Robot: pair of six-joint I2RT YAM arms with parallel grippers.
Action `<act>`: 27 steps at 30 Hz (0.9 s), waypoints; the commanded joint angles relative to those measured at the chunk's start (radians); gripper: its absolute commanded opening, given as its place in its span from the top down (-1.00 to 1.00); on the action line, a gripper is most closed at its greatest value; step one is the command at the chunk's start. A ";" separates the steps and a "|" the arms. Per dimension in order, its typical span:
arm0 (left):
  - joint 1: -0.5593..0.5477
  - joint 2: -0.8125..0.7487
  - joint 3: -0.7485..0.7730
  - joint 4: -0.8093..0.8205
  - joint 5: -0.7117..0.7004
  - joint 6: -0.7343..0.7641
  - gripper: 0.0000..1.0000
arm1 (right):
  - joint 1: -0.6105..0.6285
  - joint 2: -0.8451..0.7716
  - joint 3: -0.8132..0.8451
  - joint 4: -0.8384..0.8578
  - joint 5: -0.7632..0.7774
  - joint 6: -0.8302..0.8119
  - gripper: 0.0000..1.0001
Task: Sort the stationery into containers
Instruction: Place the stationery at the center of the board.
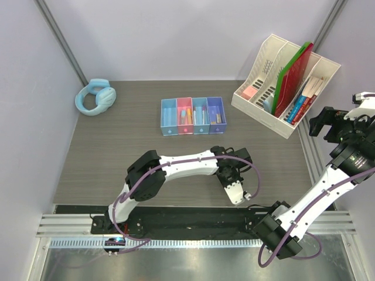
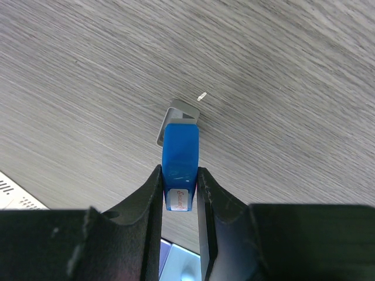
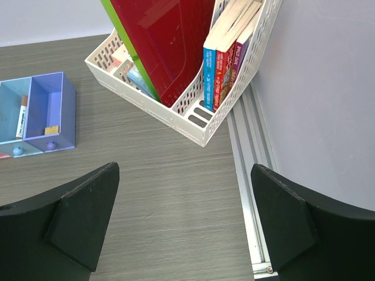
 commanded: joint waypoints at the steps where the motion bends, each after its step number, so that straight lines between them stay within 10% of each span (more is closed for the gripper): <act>1: 0.000 -0.063 0.042 -0.010 -0.004 0.004 1.00 | -0.004 0.002 0.008 0.005 -0.011 0.008 -0.99; 18: 0.316 -0.440 -0.227 0.110 -0.033 -0.522 1.00 | 0.030 0.075 -0.081 -0.096 -0.108 -0.136 -0.99; 27: 0.531 -0.624 -0.329 0.174 0.090 -0.737 1.00 | 0.507 0.171 -0.262 0.031 0.258 -0.055 -0.94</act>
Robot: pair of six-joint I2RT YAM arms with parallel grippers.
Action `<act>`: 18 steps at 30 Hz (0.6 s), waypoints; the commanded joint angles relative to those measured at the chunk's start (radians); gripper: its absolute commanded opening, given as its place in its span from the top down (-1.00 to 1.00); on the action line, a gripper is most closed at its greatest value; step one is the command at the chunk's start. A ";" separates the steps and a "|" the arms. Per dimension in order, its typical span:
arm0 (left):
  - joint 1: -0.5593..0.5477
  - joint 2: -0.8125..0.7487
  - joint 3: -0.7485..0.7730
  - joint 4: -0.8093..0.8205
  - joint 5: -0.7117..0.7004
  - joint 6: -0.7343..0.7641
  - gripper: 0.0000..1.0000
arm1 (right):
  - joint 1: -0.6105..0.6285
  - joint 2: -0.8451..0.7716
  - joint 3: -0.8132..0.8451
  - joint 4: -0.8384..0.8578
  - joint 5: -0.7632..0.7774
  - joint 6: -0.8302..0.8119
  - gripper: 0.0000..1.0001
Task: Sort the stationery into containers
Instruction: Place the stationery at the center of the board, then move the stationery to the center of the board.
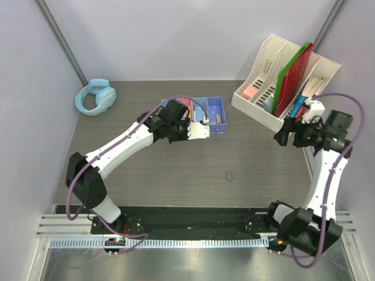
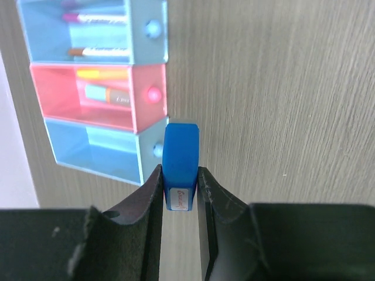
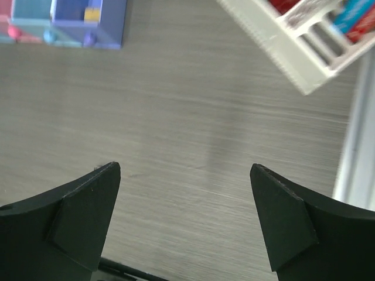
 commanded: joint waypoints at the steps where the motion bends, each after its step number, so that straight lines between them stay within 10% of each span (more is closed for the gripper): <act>1: 0.067 -0.110 -0.023 0.082 0.083 -0.147 1.00 | 0.202 0.042 -0.066 0.086 0.240 0.052 -0.93; 18: 0.165 -0.297 -0.124 0.142 0.164 -0.282 1.00 | 0.853 0.224 -0.281 0.203 0.645 0.034 -0.81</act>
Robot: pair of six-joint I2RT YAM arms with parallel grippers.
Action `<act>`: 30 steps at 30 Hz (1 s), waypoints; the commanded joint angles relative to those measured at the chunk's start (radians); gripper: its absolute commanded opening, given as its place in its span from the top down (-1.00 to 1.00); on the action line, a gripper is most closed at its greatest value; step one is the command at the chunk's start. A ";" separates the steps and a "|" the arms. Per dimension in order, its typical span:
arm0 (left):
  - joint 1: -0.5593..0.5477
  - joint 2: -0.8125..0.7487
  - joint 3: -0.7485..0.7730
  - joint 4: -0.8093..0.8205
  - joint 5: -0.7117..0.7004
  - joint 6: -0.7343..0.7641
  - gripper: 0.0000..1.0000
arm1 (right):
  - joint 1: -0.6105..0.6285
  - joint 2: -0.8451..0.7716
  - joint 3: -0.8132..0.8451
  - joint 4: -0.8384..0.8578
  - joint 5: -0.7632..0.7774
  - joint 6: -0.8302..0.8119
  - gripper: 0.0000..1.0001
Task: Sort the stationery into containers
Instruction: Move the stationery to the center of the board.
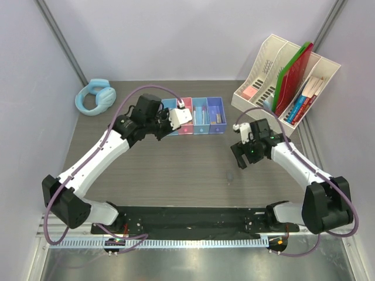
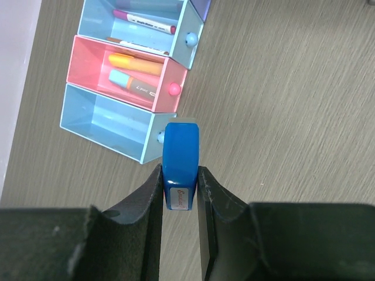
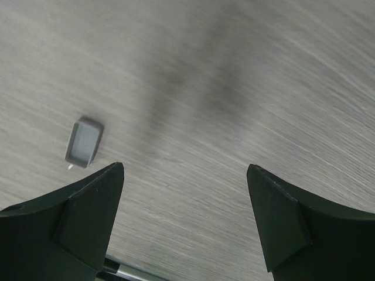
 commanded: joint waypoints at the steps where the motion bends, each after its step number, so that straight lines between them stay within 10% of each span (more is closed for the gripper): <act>1: 0.010 -0.071 -0.036 0.060 0.027 -0.040 1.00 | 0.154 -0.002 -0.019 0.025 0.123 -0.057 -0.80; 30: 0.033 -0.221 -0.076 -0.009 -0.101 -0.037 1.00 | 0.555 0.142 -0.063 0.007 0.155 -0.236 -0.70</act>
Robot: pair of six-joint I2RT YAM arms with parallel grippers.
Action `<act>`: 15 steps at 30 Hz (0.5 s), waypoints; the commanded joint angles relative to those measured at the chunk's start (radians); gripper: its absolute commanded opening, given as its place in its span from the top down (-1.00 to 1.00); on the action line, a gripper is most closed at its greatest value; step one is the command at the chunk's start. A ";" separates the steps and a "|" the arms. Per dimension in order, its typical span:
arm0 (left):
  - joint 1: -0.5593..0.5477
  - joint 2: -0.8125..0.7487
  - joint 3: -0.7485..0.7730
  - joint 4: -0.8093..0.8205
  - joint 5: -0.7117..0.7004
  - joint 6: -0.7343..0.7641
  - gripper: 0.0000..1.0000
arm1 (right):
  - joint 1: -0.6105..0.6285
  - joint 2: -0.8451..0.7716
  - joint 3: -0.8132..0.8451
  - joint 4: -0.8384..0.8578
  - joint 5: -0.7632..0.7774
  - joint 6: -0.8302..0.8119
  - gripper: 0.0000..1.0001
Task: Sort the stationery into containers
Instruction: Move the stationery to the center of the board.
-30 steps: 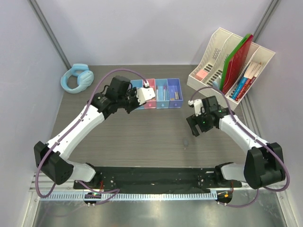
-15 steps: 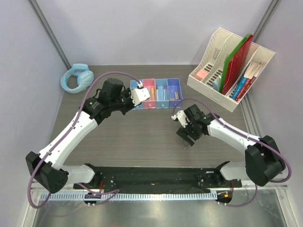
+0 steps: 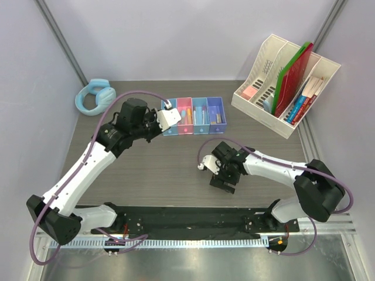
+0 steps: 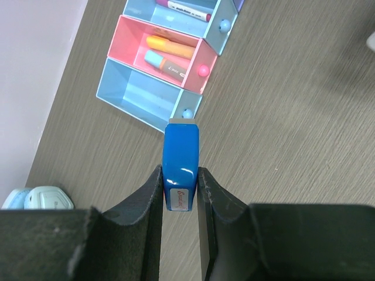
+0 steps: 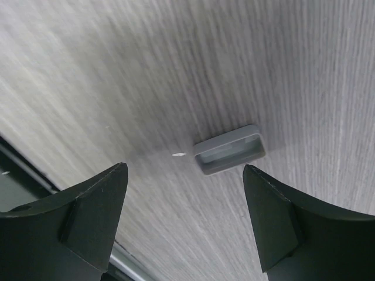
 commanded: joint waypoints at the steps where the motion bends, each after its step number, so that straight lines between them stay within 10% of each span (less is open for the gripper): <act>1: 0.006 -0.051 -0.007 -0.004 -0.017 -0.021 1.00 | 0.006 0.024 0.005 0.050 0.084 -0.027 -0.70; 15: 0.006 -0.072 -0.047 -0.001 -0.037 -0.018 1.00 | 0.003 0.116 0.025 0.121 0.021 -0.028 -0.48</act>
